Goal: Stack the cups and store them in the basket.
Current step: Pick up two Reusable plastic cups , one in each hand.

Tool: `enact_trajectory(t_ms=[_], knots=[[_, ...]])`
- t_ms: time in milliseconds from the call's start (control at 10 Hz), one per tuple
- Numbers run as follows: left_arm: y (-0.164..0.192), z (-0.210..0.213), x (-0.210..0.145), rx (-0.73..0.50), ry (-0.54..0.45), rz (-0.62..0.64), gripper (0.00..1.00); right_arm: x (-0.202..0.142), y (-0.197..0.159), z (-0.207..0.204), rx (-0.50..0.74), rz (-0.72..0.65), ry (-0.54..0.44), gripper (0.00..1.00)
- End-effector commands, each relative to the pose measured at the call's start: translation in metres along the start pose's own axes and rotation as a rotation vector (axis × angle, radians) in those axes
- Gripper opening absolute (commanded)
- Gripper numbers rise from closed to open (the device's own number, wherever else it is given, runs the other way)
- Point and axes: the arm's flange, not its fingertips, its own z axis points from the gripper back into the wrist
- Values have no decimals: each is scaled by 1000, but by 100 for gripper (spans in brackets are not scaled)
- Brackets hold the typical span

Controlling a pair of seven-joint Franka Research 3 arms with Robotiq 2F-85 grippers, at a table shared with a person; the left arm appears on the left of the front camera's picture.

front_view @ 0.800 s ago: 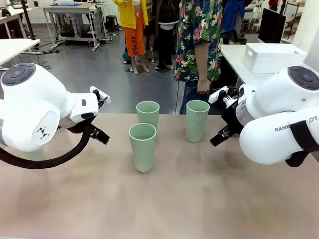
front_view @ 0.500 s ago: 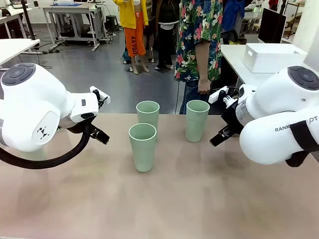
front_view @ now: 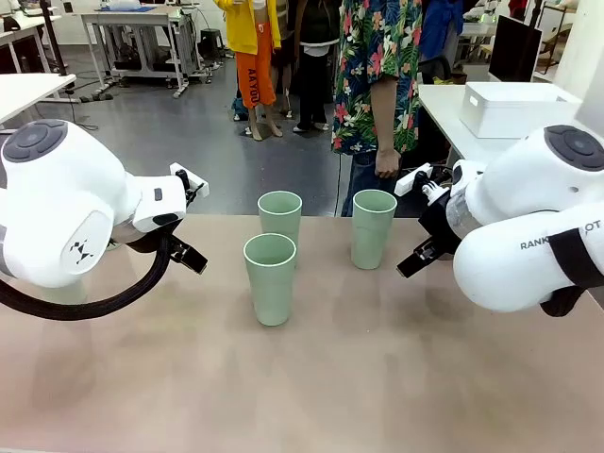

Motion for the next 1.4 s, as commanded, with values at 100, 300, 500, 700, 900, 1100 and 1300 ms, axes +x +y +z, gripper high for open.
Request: enact_trajectory(t_ms=[100, 300, 500, 700, 900, 1100, 1300], knots=[[0, 0, 0, 0, 0, 0, 100, 0, 0, 0, 0, -1, 0, 100], [3, 19, 14, -4, -31, -7, 100, 22, -7, -2, -20, 17, 0, 100], [24, 53, 39, -39, 4, 12, 100, 62, -28, 9, -37, 3, -4, 100], [39, 91, 61, -159, 4, -14, 100, 98, -53, 29, -23, -22, -32, 100], [61, 139, 72, -287, -20, -82, 100, 116, -75, 58, 55, 0, -73, 100], [102, 180, 65, -385, -63, -148, 100, 112, -112, 91, 126, 41, -120, 100], [147, 203, 40, -492, -117, -221, 100, 79, -150, 121, 190, 67, -185, 100]])
